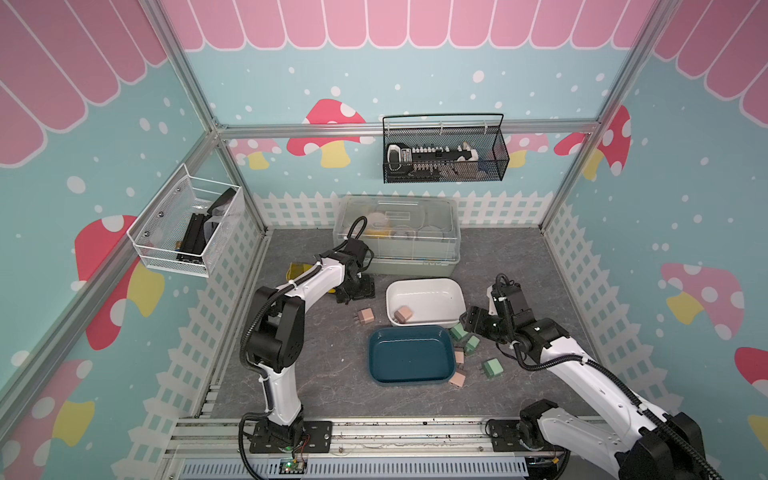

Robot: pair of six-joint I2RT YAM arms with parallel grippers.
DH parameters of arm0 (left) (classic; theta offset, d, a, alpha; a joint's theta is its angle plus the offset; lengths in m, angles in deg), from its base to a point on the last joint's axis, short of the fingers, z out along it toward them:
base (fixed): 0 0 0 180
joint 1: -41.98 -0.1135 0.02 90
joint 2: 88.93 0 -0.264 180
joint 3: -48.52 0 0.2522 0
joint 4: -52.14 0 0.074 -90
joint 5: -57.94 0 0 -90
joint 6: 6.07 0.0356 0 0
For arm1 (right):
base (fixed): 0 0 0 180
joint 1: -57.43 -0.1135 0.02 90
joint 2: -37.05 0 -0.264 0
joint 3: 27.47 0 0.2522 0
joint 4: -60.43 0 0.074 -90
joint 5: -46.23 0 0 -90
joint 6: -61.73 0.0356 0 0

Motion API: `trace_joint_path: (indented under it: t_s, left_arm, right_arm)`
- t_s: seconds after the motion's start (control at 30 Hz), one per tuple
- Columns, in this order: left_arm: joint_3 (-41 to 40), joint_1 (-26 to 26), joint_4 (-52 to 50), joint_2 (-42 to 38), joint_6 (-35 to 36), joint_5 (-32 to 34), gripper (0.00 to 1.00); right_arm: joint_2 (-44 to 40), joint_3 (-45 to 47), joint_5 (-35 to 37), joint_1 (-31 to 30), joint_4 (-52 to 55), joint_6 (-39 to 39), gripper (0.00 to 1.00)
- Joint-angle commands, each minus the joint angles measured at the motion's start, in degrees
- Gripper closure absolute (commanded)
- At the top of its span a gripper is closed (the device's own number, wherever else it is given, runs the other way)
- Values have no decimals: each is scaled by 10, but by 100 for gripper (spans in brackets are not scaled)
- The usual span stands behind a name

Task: Place the plugs by color into the storage box
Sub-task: Pick up the plug from the center of the board.

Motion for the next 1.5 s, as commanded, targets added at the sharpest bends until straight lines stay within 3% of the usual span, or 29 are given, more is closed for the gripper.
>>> trace_joint_path:
  t_s: [0.0,0.2,0.37,0.77,1.0,1.17,1.3,1.47]
  left_arm:
    - [2,1,67,14,14,-56,20]
    - [-3,1,88,43,-8,-113,20]
    - [-40,-1,75,18,-23,-78,39]
    - [-131,24,26,-90,-38,-32,46]
    - [-128,51,-35,-105,-29,31,45]
    - [-81,65,-31,-91,77,68,34]
    - [-76,64,-10,-68,123,66,32]
    - [-111,64,50,-59,126,36,32]
  right_arm:
    - [0,3,9,-6,15,20,20]
    - [2,-2,10,-11,18,20,20]
    - [-13,4,20,-14,29,22,20]
    - [-36,21,31,-18,35,33,20]
    - [-30,11,34,-25,40,30,20]
    - [-36,11,40,-30,44,31,20]
    - [-39,10,42,-31,49,31,20]
    - [-54,15,49,-34,56,37,20]
